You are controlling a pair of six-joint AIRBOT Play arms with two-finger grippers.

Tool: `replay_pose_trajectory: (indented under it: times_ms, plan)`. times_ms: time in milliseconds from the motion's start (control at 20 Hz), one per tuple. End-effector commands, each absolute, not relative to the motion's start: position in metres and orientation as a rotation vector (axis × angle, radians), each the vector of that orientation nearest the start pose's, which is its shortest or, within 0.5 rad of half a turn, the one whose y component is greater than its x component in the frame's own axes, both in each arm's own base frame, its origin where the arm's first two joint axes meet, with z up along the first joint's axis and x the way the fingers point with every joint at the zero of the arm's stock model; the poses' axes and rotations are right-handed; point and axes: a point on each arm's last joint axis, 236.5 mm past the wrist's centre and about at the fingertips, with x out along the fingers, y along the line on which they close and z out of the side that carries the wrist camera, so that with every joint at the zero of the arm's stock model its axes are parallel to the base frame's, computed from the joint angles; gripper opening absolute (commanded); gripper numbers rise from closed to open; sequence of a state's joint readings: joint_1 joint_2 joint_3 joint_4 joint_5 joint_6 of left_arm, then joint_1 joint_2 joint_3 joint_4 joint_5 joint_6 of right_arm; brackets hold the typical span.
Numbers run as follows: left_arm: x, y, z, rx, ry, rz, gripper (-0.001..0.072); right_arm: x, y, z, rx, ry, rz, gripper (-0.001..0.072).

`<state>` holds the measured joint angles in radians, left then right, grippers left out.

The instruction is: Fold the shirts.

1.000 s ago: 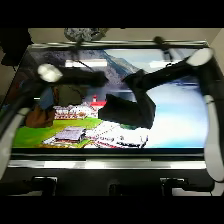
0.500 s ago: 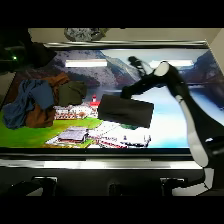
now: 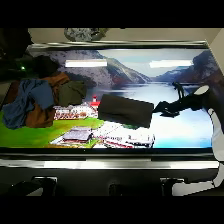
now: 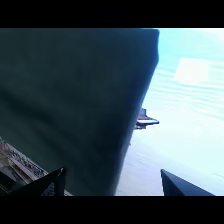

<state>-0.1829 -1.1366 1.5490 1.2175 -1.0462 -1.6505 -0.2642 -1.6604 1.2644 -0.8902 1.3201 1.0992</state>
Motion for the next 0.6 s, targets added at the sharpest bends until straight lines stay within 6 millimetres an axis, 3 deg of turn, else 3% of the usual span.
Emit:
replay_pose_trajectory:
  times_ms: [0,50,100,150,200,300,350,450,550]
  plan:
    - [0.417,-0.151,0.247,-0.284,0.692,-0.388,0.0022,0.409,0.069,-0.087,0.716,1.358,0.473,0.0664]
    - [0.419,-0.151,0.249,-0.287,0.682,-0.387,0.0022,0.412,0.078,-0.091,0.726,1.356,0.479,0.0636]
    - [0.421,-0.151,0.251,-0.29,0.67,-0.386,0.0022,0.416,0.085,-0.093,0.736,1.347,0.484,0.0536]
    - [0.422,-0.151,0.253,-0.298,0.664,-0.383,0.0022,0.421,0.092,-0.09,0.754,1.327,0.5,0.0335]
    - [0.423,-0.15,0.254,-0.302,0.656,-0.381,0.0022,0.427,0.098,-0.081,0.776,1.288,0.535,0.0061]
    - [0.425,-0.15,0.257,-0.305,0.644,-0.38,0.0022,0.45,0.099,-0.046,0.752,1.128,0.659,0.0044]
    - [0.425,-0.15,0.256,-0.305,0.645,-0.38,0.0022,0.462,0.087,-0.028,0.73,1.07,0.672,0.0043]
    - [0.425,-0.15,0.256,-0.304,0.646,-0.38,0.0022,0.491,0.042,0.008,0.69,0.957,0.627,0.0043]
    - [0.425,-0.15,0.256,-0.304,0.646,-0.38,0.0022,0.509,-0.025,0.043,0.697,0.863,0.517,0.0043]
